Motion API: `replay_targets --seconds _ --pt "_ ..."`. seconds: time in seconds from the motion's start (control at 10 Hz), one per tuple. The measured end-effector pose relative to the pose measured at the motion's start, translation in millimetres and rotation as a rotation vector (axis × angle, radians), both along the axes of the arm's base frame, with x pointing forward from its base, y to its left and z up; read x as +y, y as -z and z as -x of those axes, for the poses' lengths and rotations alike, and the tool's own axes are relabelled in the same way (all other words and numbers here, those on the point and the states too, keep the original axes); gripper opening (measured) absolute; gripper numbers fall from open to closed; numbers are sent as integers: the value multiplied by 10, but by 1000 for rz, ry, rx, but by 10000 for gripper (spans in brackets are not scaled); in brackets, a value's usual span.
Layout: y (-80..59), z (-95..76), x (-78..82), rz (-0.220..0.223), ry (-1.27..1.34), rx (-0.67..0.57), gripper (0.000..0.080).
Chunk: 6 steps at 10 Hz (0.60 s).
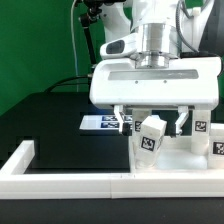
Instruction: Assemble square table
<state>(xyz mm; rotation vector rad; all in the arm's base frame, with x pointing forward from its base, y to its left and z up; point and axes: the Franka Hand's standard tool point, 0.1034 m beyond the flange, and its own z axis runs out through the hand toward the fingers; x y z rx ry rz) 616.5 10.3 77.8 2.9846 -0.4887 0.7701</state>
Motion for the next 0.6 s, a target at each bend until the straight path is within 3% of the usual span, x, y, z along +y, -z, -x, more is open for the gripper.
replay_targets --seconds 0.2,0.4,0.6 --pt "-186 -74 -12 -97 15 145 649" --pt "-193 -52 32 -177 21 313 649" --pt "-158 -49 -55 -221 22 454 649"
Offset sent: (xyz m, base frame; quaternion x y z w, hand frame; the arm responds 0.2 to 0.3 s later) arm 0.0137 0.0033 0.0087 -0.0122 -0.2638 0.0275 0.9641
